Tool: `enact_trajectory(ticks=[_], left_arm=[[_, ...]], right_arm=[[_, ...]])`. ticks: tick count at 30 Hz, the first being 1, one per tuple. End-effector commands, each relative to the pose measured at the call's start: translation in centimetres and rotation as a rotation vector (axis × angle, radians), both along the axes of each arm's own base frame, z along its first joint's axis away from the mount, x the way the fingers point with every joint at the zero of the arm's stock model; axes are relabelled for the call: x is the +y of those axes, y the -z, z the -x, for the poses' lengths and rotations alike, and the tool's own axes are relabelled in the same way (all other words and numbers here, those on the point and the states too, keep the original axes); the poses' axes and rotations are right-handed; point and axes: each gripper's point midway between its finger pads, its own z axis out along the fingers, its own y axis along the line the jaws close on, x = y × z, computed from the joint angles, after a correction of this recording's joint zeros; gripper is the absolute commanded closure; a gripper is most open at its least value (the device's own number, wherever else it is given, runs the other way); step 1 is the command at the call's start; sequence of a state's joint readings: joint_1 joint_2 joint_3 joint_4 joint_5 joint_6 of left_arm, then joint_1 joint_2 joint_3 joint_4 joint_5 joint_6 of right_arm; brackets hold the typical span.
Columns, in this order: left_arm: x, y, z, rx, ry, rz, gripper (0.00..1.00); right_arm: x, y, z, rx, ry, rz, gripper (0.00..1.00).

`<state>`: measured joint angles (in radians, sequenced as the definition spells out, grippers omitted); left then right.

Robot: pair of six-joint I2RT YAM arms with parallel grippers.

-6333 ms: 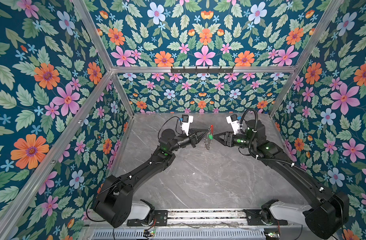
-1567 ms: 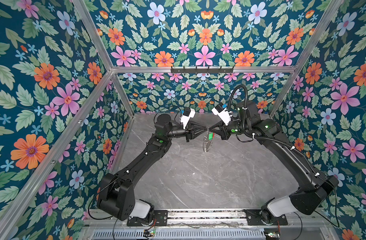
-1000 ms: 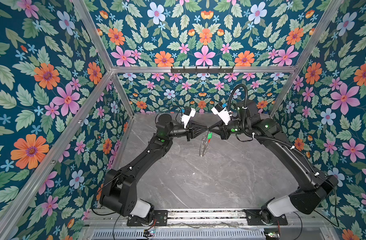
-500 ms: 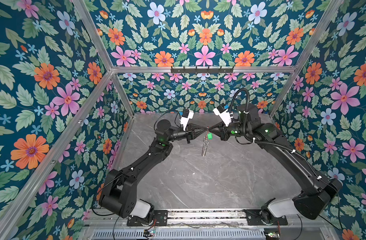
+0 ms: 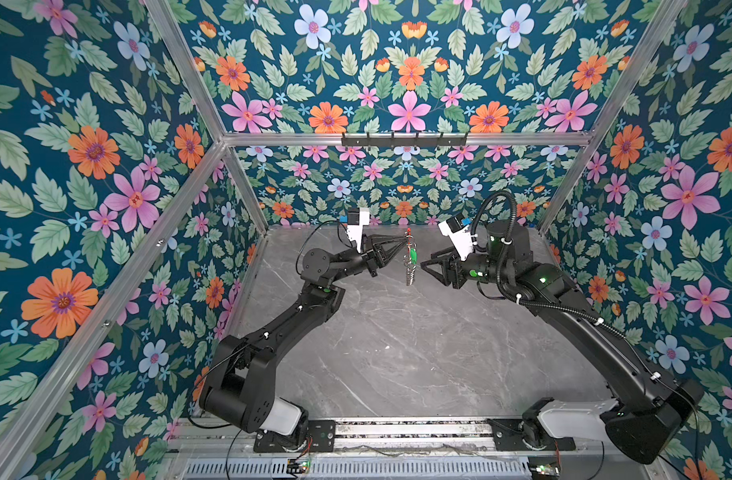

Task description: Put the keys on the keyring

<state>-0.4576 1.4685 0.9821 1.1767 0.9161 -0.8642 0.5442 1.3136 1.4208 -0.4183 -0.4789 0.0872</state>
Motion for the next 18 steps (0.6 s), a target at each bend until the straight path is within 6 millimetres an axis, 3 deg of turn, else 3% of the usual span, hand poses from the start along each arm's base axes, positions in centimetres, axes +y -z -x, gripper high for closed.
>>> enact_trajectory(ticks=[1, 7, 18], left_arm=[[0.4, -1.7, 1.0, -0.050, 0.017, 0.045, 1.00], [0.4, -1.5, 1.0, -0.046, 0.014, 0.043, 1.00], [0.2, -1.1, 0.4, -0.038, 0.017, 0.037, 1.00]], right_arm=[[1.2, -1.9, 0.2, -0.022, -0.063, -0.057, 0.48], [2.5, -2.8, 0.1, -0.011, -0.108, -0.091, 0.48], [3.8, -2.7, 0.0, 0.011, -0.138, -0.094, 0.49]])
